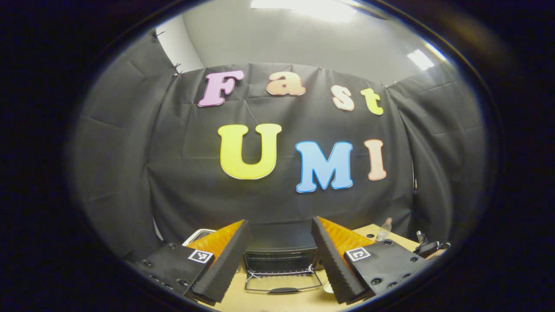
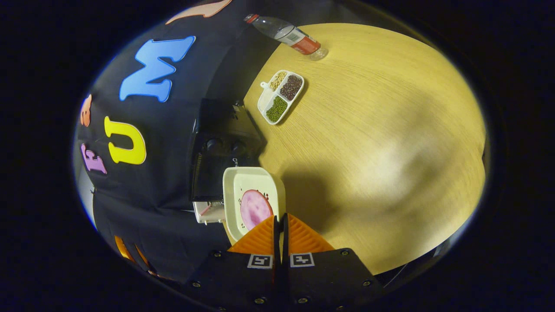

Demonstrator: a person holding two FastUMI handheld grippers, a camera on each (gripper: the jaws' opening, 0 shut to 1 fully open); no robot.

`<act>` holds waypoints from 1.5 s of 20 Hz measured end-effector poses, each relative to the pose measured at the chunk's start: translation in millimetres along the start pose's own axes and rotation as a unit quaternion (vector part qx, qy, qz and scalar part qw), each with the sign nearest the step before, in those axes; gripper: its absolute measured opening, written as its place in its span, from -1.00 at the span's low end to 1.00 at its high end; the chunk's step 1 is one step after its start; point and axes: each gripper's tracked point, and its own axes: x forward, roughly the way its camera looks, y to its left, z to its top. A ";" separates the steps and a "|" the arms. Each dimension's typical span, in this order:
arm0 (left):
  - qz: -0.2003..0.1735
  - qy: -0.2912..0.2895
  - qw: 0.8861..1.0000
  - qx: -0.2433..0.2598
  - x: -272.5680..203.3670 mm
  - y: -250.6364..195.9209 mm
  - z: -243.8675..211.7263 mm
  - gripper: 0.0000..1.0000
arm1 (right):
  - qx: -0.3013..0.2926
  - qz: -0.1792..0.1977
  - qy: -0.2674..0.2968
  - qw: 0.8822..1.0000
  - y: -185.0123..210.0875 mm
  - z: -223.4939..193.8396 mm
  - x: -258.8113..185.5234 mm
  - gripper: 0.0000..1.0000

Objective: Open the electric oven with the left hand, put the food in, and close the electric oven.

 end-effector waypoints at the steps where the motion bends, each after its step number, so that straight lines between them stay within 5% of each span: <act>1: -0.006 0.001 1.000 -0.001 -0.9 7.2 -2.0 0.90 | 0.013 -0.005 -0.013 1.000 6.4 -7.6 3.6 -0.99; 7: -0.015 0.008 1.000 -0.018 -5.7 55.3 -14.9 0.90 | 0.082 -0.038 -0.077 0.993 35.4 -31.7 53.8 -0.99; 18: 0.049 0.020 0.998 -0.031 -27.1 148.1 -30.8 0.91 | 0.180 -0.027 -0.122 0.976 139.7 -36.4 156.1 -0.99; 24: 0.077 0.042 0.996 -0.028 -41.4 184.2 -45.2 0.91 | 0.211 -0.062 -0.164 0.962 150.9 -21.1 206.7 -0.99; 30: 0.094 0.065 0.993 -0.017 -40.7 206.3 -58.7 0.96 | 0.229 -0.038 -0.203 0.951 172.6 -5.0 250.0 -0.99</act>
